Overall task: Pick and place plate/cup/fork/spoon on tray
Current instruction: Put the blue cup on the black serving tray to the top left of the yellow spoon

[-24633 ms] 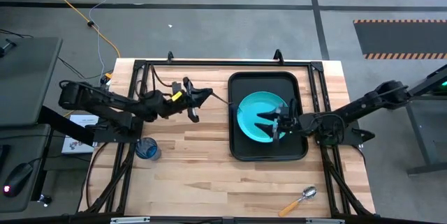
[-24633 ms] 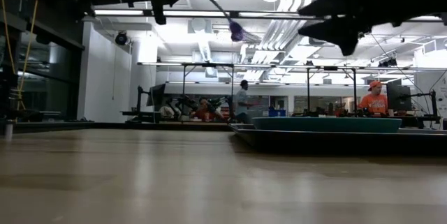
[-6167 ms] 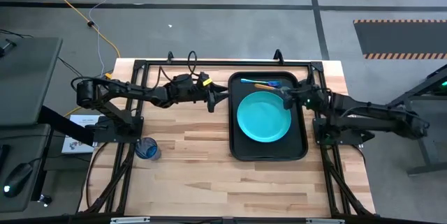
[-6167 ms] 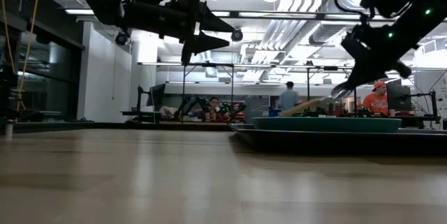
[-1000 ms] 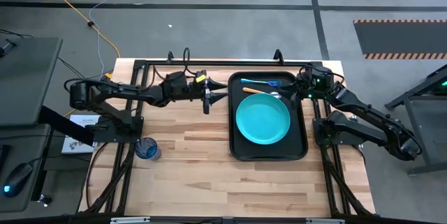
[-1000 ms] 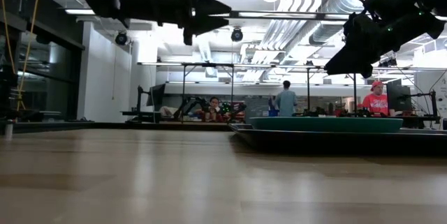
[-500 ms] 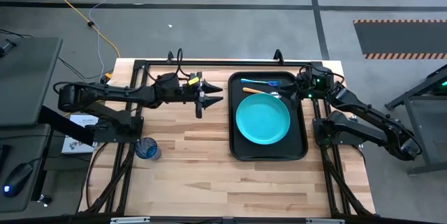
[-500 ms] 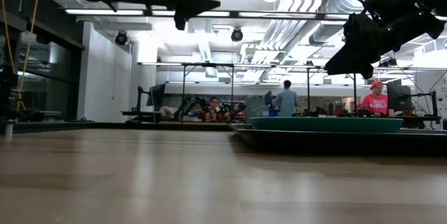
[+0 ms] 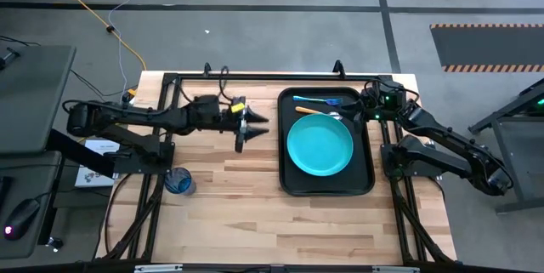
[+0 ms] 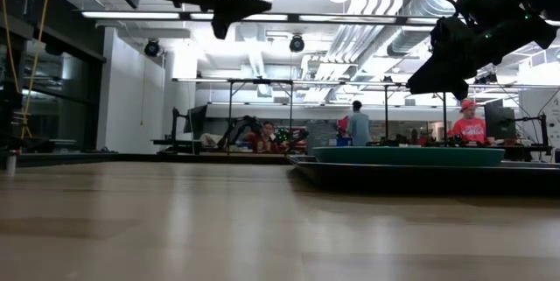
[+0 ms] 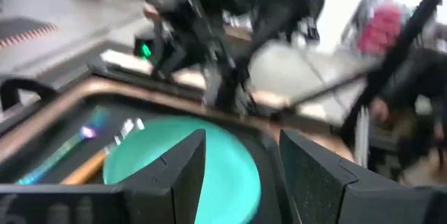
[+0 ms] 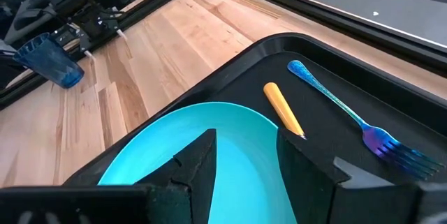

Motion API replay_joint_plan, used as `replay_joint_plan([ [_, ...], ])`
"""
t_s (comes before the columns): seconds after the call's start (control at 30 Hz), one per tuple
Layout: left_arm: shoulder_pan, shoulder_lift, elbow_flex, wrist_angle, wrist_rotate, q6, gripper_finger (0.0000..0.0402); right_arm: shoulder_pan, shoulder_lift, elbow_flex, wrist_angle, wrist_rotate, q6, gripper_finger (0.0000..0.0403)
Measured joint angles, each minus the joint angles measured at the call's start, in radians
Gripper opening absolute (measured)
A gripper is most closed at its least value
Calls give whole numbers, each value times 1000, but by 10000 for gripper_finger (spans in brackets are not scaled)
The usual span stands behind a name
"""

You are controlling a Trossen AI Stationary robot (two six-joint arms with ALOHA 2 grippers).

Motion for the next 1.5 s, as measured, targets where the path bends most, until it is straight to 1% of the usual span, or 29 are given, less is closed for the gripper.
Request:
replay_joint_plan([
  [0.1, -51, 1, 0, -127, -4, 38, 172, 0, 0, 0, 0, 0, -1, 142],
  [0.23, -153, 1, 0, -298, -77, 9, 172, 0, 0, 0, 0, 0, 2, 142],
  [0.33, -263, 1, 0, -388, -114, -10, 172, 0, 0, 0, 0, 0, 4, 142],
  [0.43, -385, 1, 1, -421, -142, -6, 172, 0, 0, 0, 0, 0, 4, 142],
  [0.5, -460, 1, 35, -487, -179, -3, 172, 0, 0, 0, 0, 2, 4, 142],
  [0.53, -494, 2, 67, -547, -206, -21, 172, 0, 0, 0, 0, 4, 3, 142],
  [0.63, -576, 1, 189, -824, -305, -101, 172, 0, 0, 0, 0, 4, 4, 142],
  [0.7, -627, 1, 265, -1013, -357, -184, 173, 0, 0, 0, 0, 5, 4, 142],
  [0.8, -697, 0, 342, -1195, -364, -350, 181, 0, 0, 0, 0, 5, 2, 142],
  [0.97, -808, 0, 363, -1342, -367, -586, 211, 0, 0, 0, -1, 8, -21, 142],
  [1.17, -895, 1, 362, -1544, -428, -791, 242, 0, 4, 0, -7, 37, -22, 142],
  [1.3, -928, 1, 362, -1663, -429, -881, 249, 0, 4, 0, -28, 72, -35, 142],
  [1.4, -943, 1, 362, -1737, -426, -968, 250, 0, 4, 0, -44, 77, -48, 142],
  [1.5, -954, 1, 362, -1776, -392, -1043, 250, 0, 4, 0, -45, 77, -48, 142],
])
